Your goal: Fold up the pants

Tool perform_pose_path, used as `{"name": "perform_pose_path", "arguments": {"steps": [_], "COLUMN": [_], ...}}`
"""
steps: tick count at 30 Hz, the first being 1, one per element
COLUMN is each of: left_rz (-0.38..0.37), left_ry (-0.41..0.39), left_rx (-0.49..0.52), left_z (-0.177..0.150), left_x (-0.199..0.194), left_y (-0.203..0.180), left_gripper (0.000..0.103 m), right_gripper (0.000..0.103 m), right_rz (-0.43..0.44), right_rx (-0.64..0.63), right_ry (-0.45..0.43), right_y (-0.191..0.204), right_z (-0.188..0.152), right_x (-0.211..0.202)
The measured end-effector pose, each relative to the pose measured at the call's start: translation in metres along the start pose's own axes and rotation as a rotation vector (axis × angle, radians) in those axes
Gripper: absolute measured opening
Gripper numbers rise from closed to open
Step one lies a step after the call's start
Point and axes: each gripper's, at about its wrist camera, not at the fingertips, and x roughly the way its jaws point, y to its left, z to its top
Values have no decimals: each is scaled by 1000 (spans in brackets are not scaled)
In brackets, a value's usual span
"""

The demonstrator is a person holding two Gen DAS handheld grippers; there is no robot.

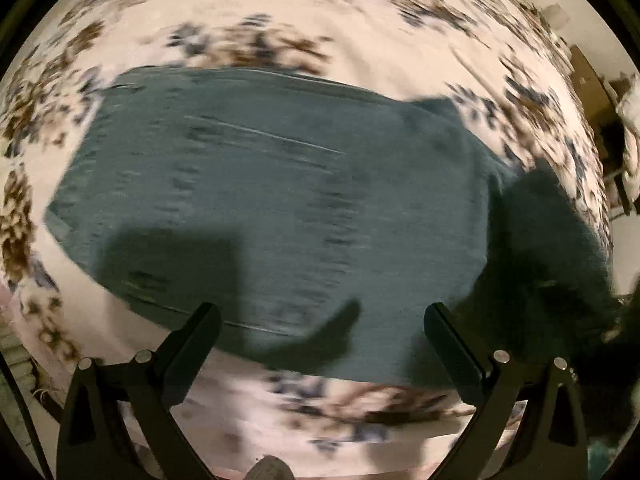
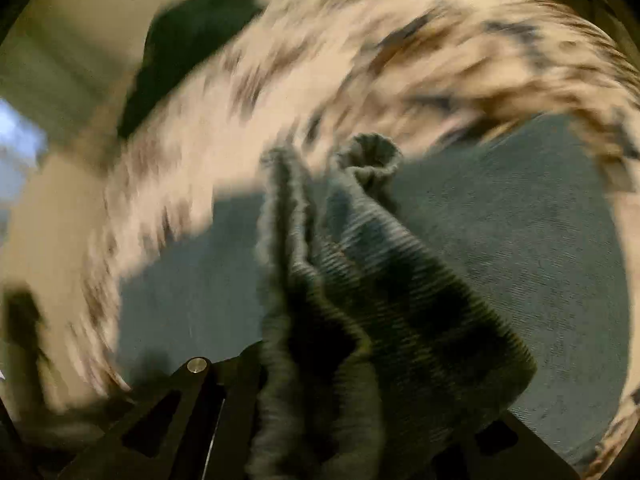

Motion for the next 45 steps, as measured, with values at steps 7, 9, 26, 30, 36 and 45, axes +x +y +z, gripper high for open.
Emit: {"name": "perform_pose_path", "arguments": {"steps": [7,9,26,30,36,45], "left_rz": [-69,-120,-51,-60,-50,-62], "left_ry": [-19,-31,-60,-113,-121,-102], "left_rx": [-22,-18,515,457,323,265], "left_z": [15,24,31,34,59,81], "left_x": [-10,-15,55,36,27,50], "left_y": [12,1,-152,-134,-90,-74], "left_gripper": [103,103,20,18,18,21], "right_gripper": [84,84,84,84,84,84], "right_rz": [100,228,-24,-6,-1,-110], "right_rx": [-27,36,373,415,378,265], "right_ry": [147,129,68,62,90,251], "right_y": [32,20,-180,-189,-180,-166], "right_z": [-3,4,6,3,7,3], "right_x": [3,-27,-79,-79,-71,-22]}}
